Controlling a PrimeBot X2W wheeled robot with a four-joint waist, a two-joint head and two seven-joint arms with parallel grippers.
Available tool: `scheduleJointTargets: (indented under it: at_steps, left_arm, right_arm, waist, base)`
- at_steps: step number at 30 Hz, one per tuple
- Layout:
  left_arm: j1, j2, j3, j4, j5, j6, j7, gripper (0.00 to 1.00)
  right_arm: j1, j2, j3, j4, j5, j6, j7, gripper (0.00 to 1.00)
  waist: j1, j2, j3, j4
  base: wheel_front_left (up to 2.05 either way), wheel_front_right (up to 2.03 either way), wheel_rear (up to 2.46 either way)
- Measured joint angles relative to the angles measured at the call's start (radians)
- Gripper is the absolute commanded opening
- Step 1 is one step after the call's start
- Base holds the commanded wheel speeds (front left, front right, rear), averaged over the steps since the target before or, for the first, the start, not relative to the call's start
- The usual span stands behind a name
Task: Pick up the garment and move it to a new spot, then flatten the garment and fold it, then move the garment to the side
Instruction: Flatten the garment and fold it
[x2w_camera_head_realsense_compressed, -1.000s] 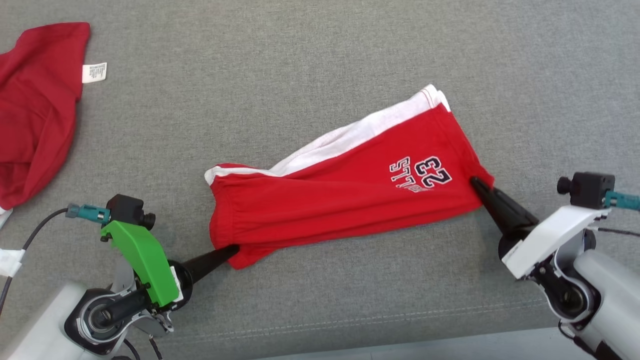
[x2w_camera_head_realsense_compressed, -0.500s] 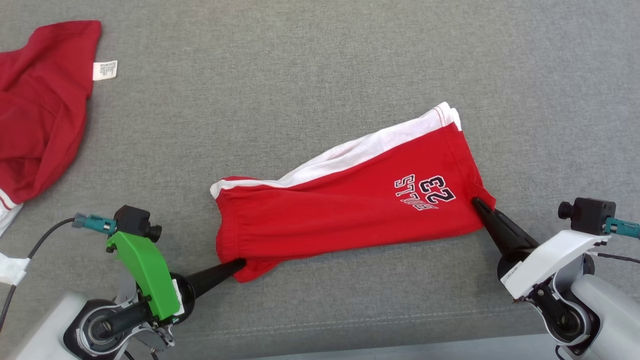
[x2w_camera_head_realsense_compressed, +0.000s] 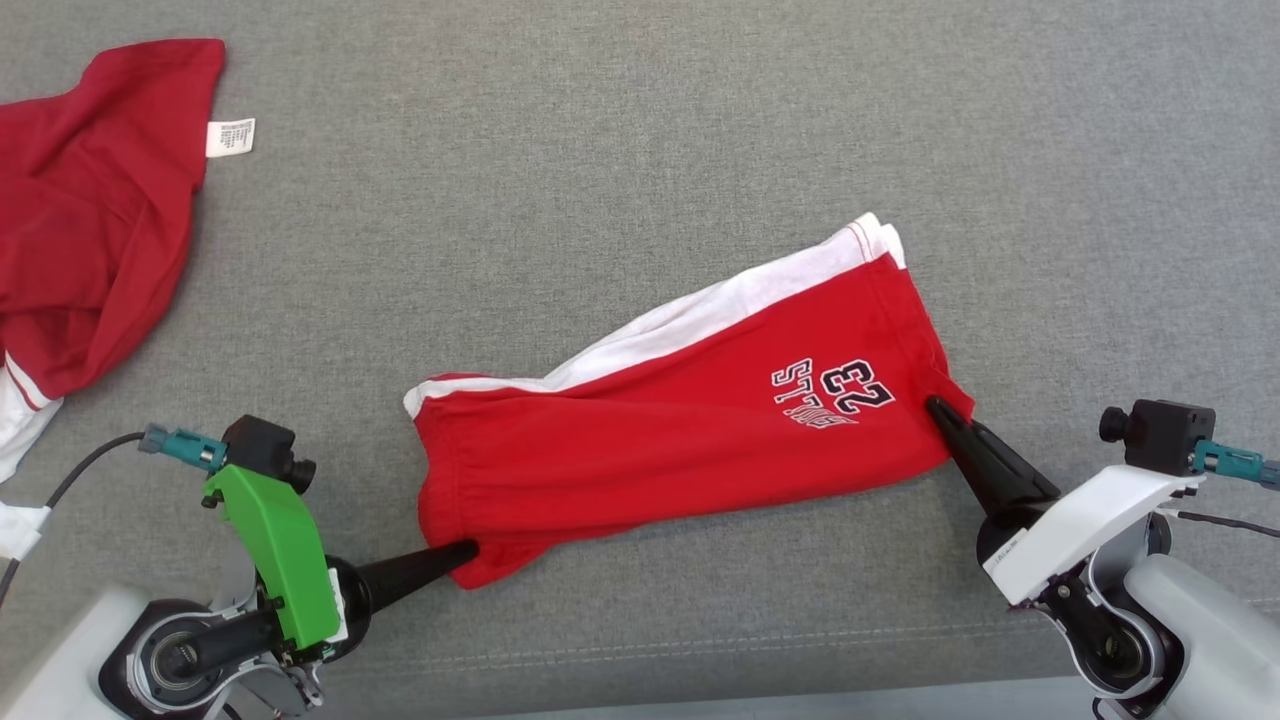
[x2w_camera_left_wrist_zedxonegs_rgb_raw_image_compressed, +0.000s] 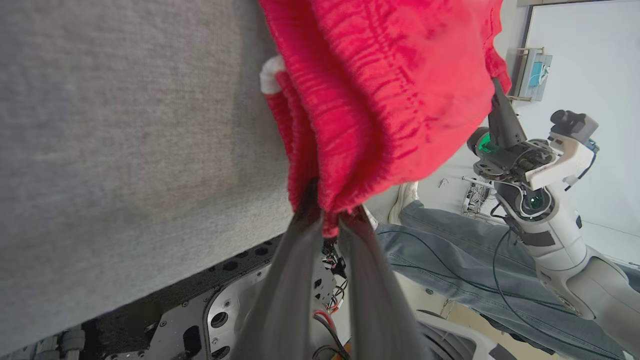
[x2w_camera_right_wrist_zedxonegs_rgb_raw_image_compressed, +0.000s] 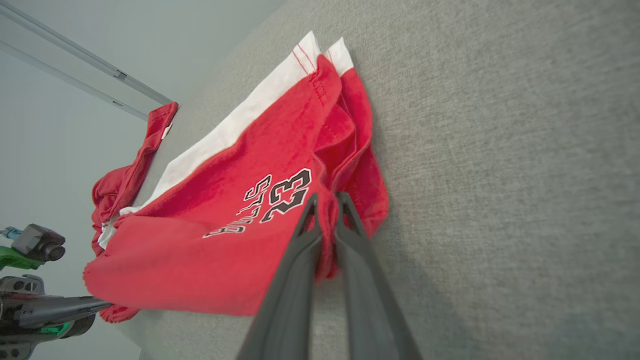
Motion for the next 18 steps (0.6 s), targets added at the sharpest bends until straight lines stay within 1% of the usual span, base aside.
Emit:
scheduleJointTargets:
  at_steps: [7,11,12,13,14,15,16,17,18]
  left_arm:
    - [-0.004,0.037,0.006,-0.022,-0.021,0.012,0.036,0.00]
    - [-0.006,0.040,0.005,-0.019,-0.021,0.016,0.041,0.00]
    - [-0.006,0.040,0.007,-0.016,-0.021,0.021,0.039,0.04]
    - [-0.006,0.040,0.009,-0.014,-0.021,0.021,0.039,0.21]
    - [-0.006,0.040,0.009,-0.012,-0.020,0.021,0.033,0.31]
    - [-0.006,0.040,0.009,-0.011,-0.019,0.021,0.033,0.41]
    - [-0.006,0.040,0.009,-0.009,-0.019,0.021,0.030,0.68]
    - [-0.007,0.040,0.009,-0.006,-0.016,0.021,0.025,1.00]
    - [-0.010,0.039,0.008,0.000,-0.002,0.021,0.020,1.00]
  right_arm:
    - [0.000,0.002,0.001,-0.019,-0.019,-0.002,-0.003,0.00]
    - [0.002,0.000,0.003,-0.019,-0.023,-0.010,-0.003,0.00]
    - [0.003,0.000,0.004,-0.019,-0.026,-0.010,-0.003,0.00]
    - [0.003,-0.001,0.005,-0.018,-0.027,-0.011,-0.003,0.01]
    - [0.003,-0.003,0.009,-0.018,-0.029,-0.016,-0.003,0.06]
    - [0.003,-0.006,0.012,-0.017,-0.032,-0.017,-0.003,0.14]
    - [0.003,-0.009,0.012,-0.016,-0.035,-0.017,-0.003,0.23]
    - [0.003,-0.012,0.012,-0.014,-0.035,-0.018,-0.003,0.42]
    - [0.004,-0.016,0.011,-0.011,-0.035,-0.020,-0.003,0.58]
  waist:
    - [0.0000,0.0000,0.006,-0.018]
    - [0.0000,0.0000,0.011,-0.025]
    - [0.0000,0.0000,0.012,-0.025]
    - [0.0000,0.0000,0.012,-0.026]
    - [0.0000,0.0000,0.012,-0.026]
    - [0.0000,0.0000,0.012,-0.026]
    - [0.0000,0.0000,0.012,-0.025]
    - [0.0000,0.0000,0.011,-0.025]
    - [0.0000,0.0000,0.009,-0.023]
  base:
    - [0.00,0.00,0.00]
    - [0.00,0.00,0.00]
    - [0.00,0.00,0.00]
    - [0.00,0.00,0.00]
    - [0.00,0.00,0.00]
    - [0.00,0.00,0.00]
    - [0.00,0.00,0.00]
    - [0.00,0.00,0.00]
    - [0.00,0.00,0.00]
